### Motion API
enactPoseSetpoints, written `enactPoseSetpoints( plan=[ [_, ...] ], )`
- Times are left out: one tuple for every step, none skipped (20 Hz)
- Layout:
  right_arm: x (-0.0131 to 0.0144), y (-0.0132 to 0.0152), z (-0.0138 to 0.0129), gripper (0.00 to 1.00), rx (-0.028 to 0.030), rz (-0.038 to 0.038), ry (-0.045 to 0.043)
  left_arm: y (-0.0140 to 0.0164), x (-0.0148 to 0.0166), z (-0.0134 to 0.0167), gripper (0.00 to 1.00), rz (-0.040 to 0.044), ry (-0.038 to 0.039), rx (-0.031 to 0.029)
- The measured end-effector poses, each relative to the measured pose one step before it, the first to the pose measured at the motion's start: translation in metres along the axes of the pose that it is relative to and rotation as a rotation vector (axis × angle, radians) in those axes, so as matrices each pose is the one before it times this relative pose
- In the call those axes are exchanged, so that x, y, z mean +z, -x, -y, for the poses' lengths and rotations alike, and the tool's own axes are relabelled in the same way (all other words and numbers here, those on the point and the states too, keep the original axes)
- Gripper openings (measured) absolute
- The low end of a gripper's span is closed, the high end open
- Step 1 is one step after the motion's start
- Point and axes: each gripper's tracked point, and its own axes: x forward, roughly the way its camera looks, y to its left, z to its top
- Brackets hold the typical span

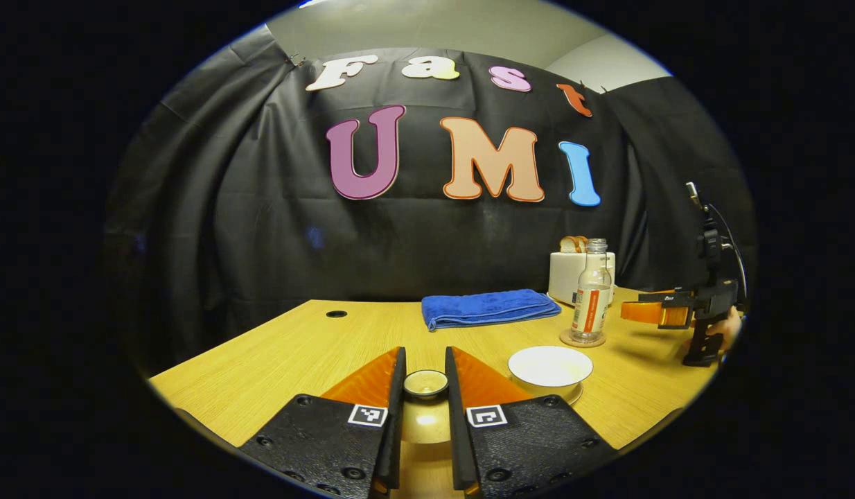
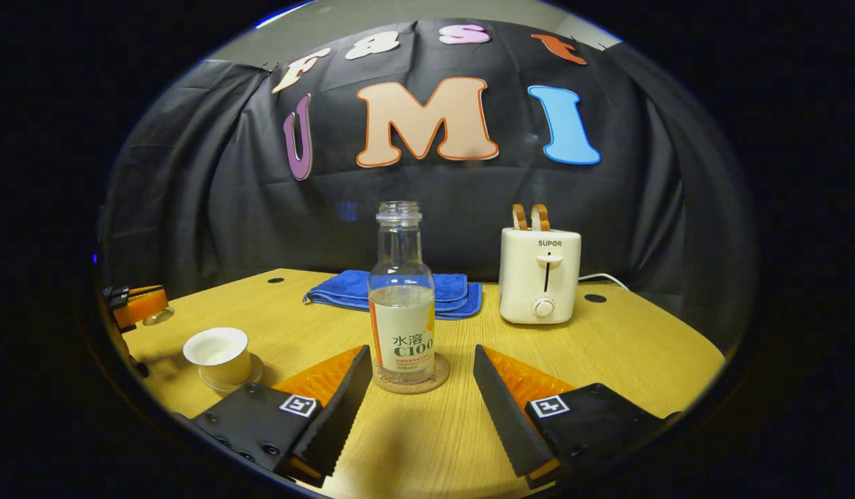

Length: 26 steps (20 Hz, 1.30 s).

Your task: Open the teacup lid with one hand, grasp the water bottle and pour water into the teacup with the other hand; after pouring, place the water bottle on the coaster and then close the teacup lid.

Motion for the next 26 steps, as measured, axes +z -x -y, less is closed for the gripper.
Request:
enactPoseSetpoints(
  plan=[
    [0.00115, 0.00446, -0.00002, 0.92, 0.00089, 0.01195, -0.00369, -0.00113, -0.00002, 0.00294, 0.27, -0.00013, 0.00159, -0.00603],
    [0.00149, 0.00383, 0.00075, 0.98, -0.00024, 0.01346, -0.0021, -0.00113, 0.00048, 0.00415, 0.27, -0.00031, -0.00106, -0.00896],
    [0.00218, 0.00454, 0.00124, 0.92, -0.00258, 0.0146, -0.00148, -0.00102, 0.0, 0.00507, 0.27, 0.00114, 0.00102, -0.00968],
    [0.00201, 0.00284, 0.0007, 0.95, -0.0018, 0.01264, -0.00121, -0.00241, 0.00029, 0.00562, 0.27, 0.00011, -0.00102, -0.01057],
    [0.00203, 0.00428, 0.00144, 0.95, -0.00272, 0.01468, -0.00016, -0.00309, -0.00032, 0.00632, 0.27, 0.00007, 0.00065, -0.01163],
    [0.00152, 0.00305, 0.00116, 0.95, -0.00252, 0.01074, -0.00016, -0.00335, -0.00011, 0.00663, 0.27, -0.00246, -0.00152, -0.01072],
    [0.0021, 0.00353, 0.00131, 0.95, -0.00342, 0.01453, -0.00168, -0.00395, -0.00054, 0.00652, 0.27, 0.00001, 0.00022, -0.01123],
    [0.0028, 0.00317, 0.00108, 0.95, -0.00352, 0.01686, -0.00107, -0.00417, 0.00085, 0.00647, 0.27, 0.00147, -0.00009, -0.00886],
    [0.00195, 0.00363, 0.00097, 0.95, -0.00055, 0.01546, 0.0022, -0.00377, 0.00023, 0.00514, 0.27, 0.00039, 0.00022, -0.0087],
    [0.00318, 0.00388, 0.00244, 0.94, -0.00979, 0.0203, -0.00489, -0.00428, -0.00028, 0.00566, 0.27, -0.00144, 0.00072, -0.01009],
    [0.00295, 0.00118, 0.00344, 0.95, -0.01044, 0.01343, 0.00371, -0.00367, -0.0006, 0.00511, 0.27, -0.00025, 0.00025, -0.00774],
    [-0.0025, 0.00187, -0.00111, 0.94, 0.00714, -0.00852, -0.00212, -0.00376, 0.00033, 0.00521, 0.27, -0.00113, 0.00033, -0.00774],
    [0.00032, 0.00246, -0.00058, 0.98, -0.00015, 0.00116, 0.00026, -0.00382, -0.00007, 0.00496, 0.27, 0.00028, -0.00091, -0.00761],
    [0.00028, 0.00073, 0.00133, 0.95, -0.00314, 0.00097, 0.00048, -0.00388, -0.0002, 0.00467, 0.27, -0.00103, -0.00026, -0.00811],
    [-0.00034, 0.00048, 0.00108, 0.92, -0.00031, 0.0, -0.00061, -0.00198, 0.00047, 0.00399, 0.27, -0.00049, 0.00039, -0.0065],
    [0.00089, 0.00072, 0.00055, 0.95, -0.0017, 0.00014, 0.00044, -0.00334, -0.0001, 0.00404, 0.27, 0.00199, 0.00024, -0.00565],
    [0.00045, 0.00132, 0.00021, 0.91, -0.00083, -0.00077, 0.00004, -0.00242, -0.00015, 0.00378, 0.27, -0.00098, -0.00084, -0.0066],
    [0.00036, 0.00059, -0.00002, 0.94, -0.00005, 0.00038, -0.00015, -0.00203, 0.00035, 0.00422, 0.27, -0.0008, 0.00163, -0.00785],
    [-0.00018, 0.00141, 0.00148, 0.95, -0.00568, 0.00085, 0.00029, -0.00304, -0.00073, 0.00475, 0.27, -0.00232, -0.00079, -0.00993],
    [0.00066, 0.00056, 0.00151, 0.95, -0.00482, 0.00215, 0.00013, -0.00325, -0.0006, 0.00384, 0.27, -0.00544, -0.00175, -0.00506],
    [0.00007, 0.00182, 0.00066, 0.94, -0.00428, -0.00078, -0.00021, -0.00437, -0.0024, 0.00341, 0.27, -0.01149, -0.00095, -0.00885],
    [0.00026, 0.00009, 0.00087, 0.92, -0.00413, 0.00071, 0.00024, -0.00402, -0.00341, 0.00358, 0.27, -0.0214, -0.00273, -0.00545],
    [-0.00014, 0.00019, 0.00059, 0.92, -0.00344, -0.0008, 0.00018, -0.00132, -0.00244, 0.0019, 0.27, -0.01666, -0.00708, -0.00255],
    [0.00062, 0.00071, 0.00078, 0.92, -0.00287, 0.00053, 0.00007, -0.00209, -0.00065, 0.00192, 0.27, -0.00836, -0.00507, -0.00419],
    [-0.00015, -0.00018, -0.00037, 0.92, -0.00045, -0.00055, -0.00003, -0.0002, 0.00004, -0.00001, 0.27, -0.00579, -0.00242, -0.00018],
    [0.00058, 0.00026, -0.00004, 0.92, -0.0001, -0.00009, -0.00015, -0.0003, -0.00038, -0.00035, 0.27, -0.00043, 0.00298, -0.00022]
  ],
)
